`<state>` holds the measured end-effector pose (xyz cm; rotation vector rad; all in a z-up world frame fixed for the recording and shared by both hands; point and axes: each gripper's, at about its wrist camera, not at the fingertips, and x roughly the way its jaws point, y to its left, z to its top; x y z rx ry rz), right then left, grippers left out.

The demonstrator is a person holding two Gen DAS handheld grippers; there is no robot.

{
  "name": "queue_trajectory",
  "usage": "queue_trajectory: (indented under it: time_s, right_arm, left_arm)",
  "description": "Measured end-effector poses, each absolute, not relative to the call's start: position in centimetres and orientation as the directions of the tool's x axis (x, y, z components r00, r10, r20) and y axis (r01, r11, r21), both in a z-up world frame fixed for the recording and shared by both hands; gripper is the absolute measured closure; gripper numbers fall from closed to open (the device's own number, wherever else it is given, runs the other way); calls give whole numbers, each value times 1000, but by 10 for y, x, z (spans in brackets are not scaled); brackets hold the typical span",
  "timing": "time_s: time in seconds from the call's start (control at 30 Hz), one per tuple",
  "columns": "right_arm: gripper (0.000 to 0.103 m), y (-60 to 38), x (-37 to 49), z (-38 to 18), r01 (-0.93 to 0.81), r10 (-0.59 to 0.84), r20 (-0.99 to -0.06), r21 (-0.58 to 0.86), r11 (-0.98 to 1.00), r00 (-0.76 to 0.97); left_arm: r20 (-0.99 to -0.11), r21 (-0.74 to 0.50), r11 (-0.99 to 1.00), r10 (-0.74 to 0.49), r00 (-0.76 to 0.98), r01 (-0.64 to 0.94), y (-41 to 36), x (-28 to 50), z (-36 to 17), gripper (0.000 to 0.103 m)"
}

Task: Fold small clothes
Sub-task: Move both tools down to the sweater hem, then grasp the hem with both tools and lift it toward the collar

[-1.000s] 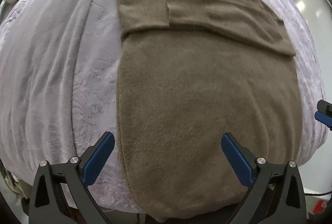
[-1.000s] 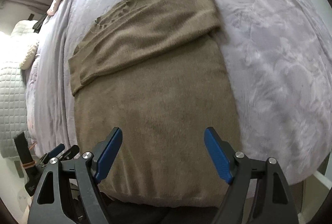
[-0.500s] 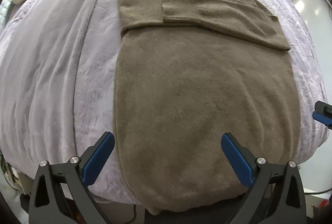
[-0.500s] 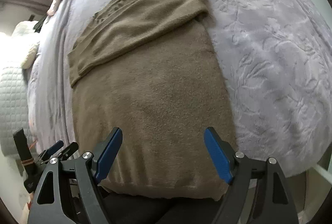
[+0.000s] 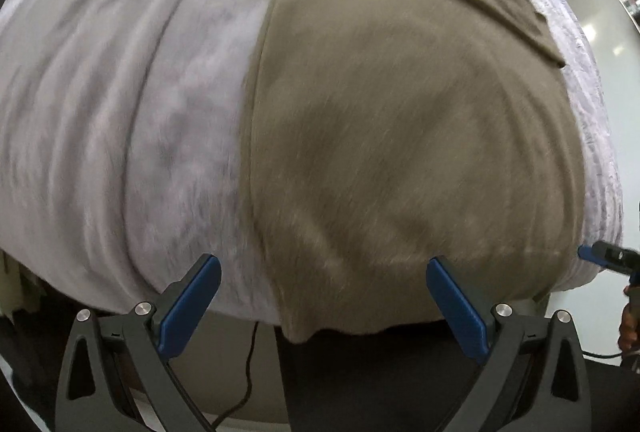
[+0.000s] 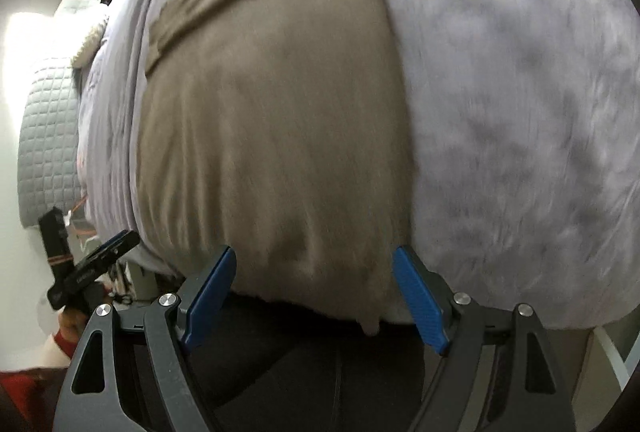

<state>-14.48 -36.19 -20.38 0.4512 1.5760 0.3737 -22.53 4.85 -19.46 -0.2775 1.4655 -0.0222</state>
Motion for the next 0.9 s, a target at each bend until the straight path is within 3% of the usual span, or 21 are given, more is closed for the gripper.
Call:
queue_trajectory:
  time_s: [0.33, 0.4, 0.43, 0.47, 0.5, 0.57, 0.6, 0.9]
  right_arm:
    - [20, -363, -168, -246, 105, 562, -824, 555, 825, -62]
    - [20, -356, -166, -249, 102, 585, -809, 578, 810, -62]
    - [20, -352, -166, -250, 99, 590, -805, 583, 807, -66]
    - [20, -347, -165, -251, 97, 596, -799, 589, 802, -74]
    - [26, -343, -164, -252, 100, 604, -793, 596, 797, -78]
    - [72, -334, -165, -254, 107, 597, -796, 588, 802, -97]
    - [96, -331, -165, -254, 113, 598, -795, 588, 801, -103]
    - [96, -328, -152, -206, 123, 735, -676, 734, 668, 46]
  left_arm:
    - [-949, -314, 928, -303, 87, -202, 39, -241, -224, 2]
    - [-952, -305, 935, -294, 82, -184, 32, -238, -223, 24]
    - [-958, -286, 942, -277, 71, -178, 30, -238, -223, 30]
    - [-959, -282, 943, -273, 71, -177, 30, -238, -222, 47]
    - [-955, -294, 939, -284, 81, -178, 31, -238, -220, 67]
    - [-941, -337, 923, -323, 102, -187, 37, -239, -215, 89]
    - [-931, -364, 910, -348, 111, -199, 40, -239, -212, 89]
    - [-861, -489, 860, -450, 237, -145, 57, -225, -154, 89]
